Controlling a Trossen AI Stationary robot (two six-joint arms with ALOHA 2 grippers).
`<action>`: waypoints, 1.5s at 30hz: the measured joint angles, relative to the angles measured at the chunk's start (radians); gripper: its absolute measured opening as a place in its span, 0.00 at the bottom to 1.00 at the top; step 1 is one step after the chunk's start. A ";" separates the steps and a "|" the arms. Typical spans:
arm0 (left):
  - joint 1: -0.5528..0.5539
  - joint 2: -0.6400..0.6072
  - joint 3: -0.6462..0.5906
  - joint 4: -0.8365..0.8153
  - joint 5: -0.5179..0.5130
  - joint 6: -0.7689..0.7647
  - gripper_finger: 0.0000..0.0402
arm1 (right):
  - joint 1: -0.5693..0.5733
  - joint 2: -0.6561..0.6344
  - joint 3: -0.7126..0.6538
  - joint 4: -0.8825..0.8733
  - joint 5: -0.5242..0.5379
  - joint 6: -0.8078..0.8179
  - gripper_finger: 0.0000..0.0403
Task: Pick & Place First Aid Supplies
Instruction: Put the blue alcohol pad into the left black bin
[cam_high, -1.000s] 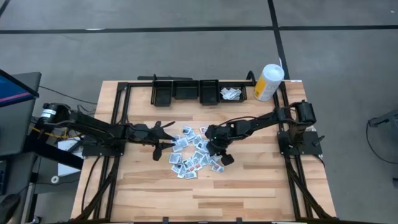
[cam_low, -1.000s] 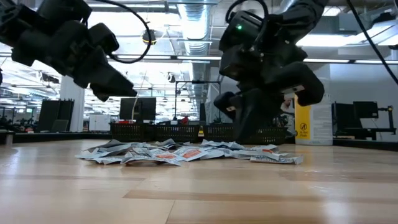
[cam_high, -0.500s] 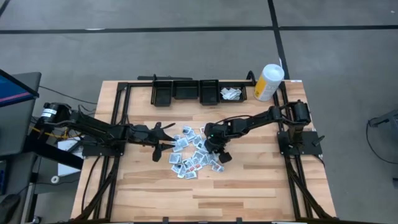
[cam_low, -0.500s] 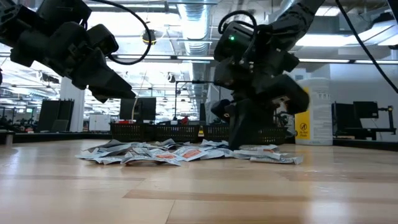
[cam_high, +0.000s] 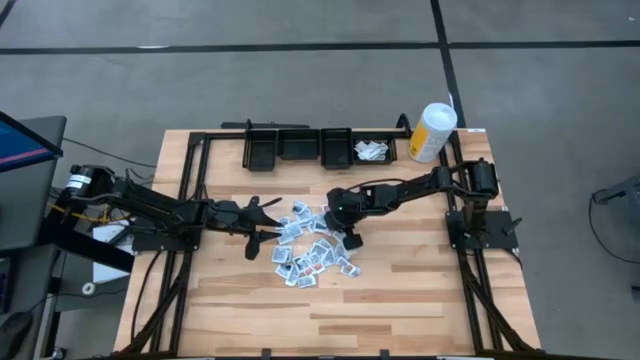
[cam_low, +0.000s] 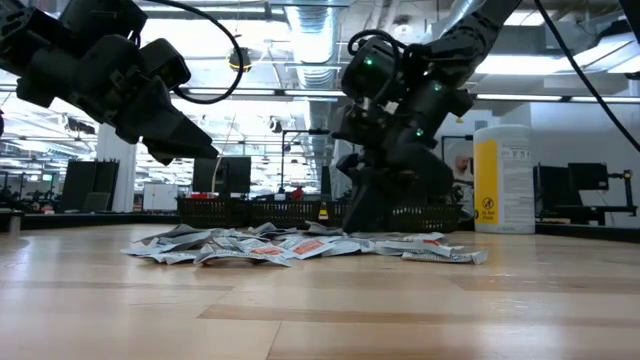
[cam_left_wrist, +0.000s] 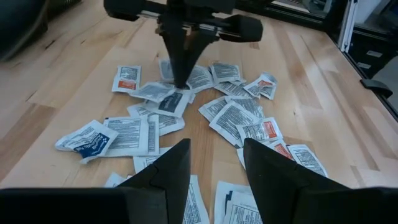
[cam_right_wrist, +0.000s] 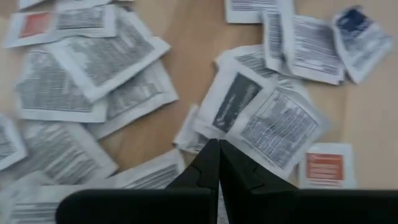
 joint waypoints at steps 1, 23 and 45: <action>0.000 0.000 0.000 0.000 0.000 0.000 0.37 | -0.003 0.000 0.000 0.003 0.015 0.001 0.00; 0.000 0.000 0.000 0.000 0.000 0.000 0.37 | -0.103 0.000 0.000 0.042 0.337 0.151 0.00; -0.002 0.001 -0.014 -0.193 0.000 0.015 0.37 | -0.102 -0.010 -0.001 -0.084 0.332 0.140 0.00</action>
